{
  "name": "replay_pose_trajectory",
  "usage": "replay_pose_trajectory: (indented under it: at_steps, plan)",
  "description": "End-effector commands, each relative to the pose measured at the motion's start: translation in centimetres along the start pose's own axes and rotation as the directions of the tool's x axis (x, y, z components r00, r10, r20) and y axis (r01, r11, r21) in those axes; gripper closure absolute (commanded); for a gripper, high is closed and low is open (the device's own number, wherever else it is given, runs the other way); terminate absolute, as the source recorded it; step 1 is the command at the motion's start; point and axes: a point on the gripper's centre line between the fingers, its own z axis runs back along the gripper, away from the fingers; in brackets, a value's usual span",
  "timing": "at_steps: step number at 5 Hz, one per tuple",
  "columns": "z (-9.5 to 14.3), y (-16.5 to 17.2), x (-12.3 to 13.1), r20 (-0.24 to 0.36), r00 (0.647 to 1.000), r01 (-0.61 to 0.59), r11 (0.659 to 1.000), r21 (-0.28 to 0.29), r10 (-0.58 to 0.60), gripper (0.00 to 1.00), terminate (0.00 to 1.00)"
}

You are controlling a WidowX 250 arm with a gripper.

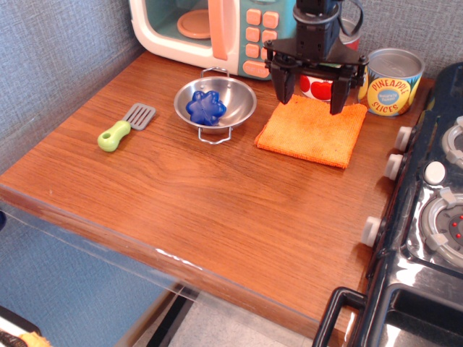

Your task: Move the orange towel to in front of the cans of tomato sauce.

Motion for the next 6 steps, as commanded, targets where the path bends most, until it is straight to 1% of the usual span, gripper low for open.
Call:
replay_pose_trajectory:
  at_steps: [1,2,3,4,5,6]
  plan:
    - [6.9,-0.2,-0.6,0.115,0.993,0.013,0.999,-0.033,-0.009,0.0,0.0]
    - [8.8,0.4,-2.9,0.11,0.994,0.006,0.999,-0.042,-0.001,0.0,0.0]
    - [9.5,1.6,-6.7,0.09,0.996,-0.014,1.0,-0.005,0.014,0.0,0.0]
    - [9.1,3.0,-10.1,0.069,0.998,-0.01,1.0,0.027,0.008,0.0,0.0]
    - [9.2,3.9,-11.9,0.056,0.998,-0.002,0.999,0.053,-0.001,0.0,0.0]
    - [9.0,4.0,-12.7,0.048,0.999,0.009,0.999,0.031,-0.011,0.0,0.0]
